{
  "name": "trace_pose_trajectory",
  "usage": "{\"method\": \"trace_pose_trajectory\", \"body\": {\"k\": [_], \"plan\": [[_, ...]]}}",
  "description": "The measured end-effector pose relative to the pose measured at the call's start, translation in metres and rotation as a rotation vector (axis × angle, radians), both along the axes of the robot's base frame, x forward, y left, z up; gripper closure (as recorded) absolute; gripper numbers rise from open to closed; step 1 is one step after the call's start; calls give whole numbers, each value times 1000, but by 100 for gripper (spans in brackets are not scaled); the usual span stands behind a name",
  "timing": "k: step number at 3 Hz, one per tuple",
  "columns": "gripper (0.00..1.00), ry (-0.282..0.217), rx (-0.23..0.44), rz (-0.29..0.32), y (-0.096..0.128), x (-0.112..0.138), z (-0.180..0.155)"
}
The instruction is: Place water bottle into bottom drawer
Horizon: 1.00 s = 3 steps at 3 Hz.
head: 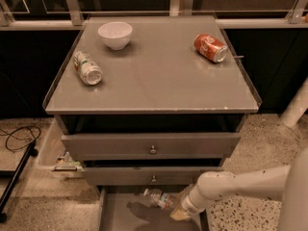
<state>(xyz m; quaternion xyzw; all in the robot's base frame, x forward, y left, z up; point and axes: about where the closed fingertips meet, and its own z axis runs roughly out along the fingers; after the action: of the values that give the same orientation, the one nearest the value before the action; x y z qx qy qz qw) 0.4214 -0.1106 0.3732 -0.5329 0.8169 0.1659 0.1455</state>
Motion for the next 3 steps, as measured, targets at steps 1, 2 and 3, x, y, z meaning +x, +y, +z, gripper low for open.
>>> {"method": "trace_pose_trajectory", "body": {"k": [1, 2, 3], "plan": [[100, 12, 36, -6, -3, 16, -26], [100, 7, 38, -5, -2, 20, -26], [100, 16, 66, -13, 6, 9, -39]]}}
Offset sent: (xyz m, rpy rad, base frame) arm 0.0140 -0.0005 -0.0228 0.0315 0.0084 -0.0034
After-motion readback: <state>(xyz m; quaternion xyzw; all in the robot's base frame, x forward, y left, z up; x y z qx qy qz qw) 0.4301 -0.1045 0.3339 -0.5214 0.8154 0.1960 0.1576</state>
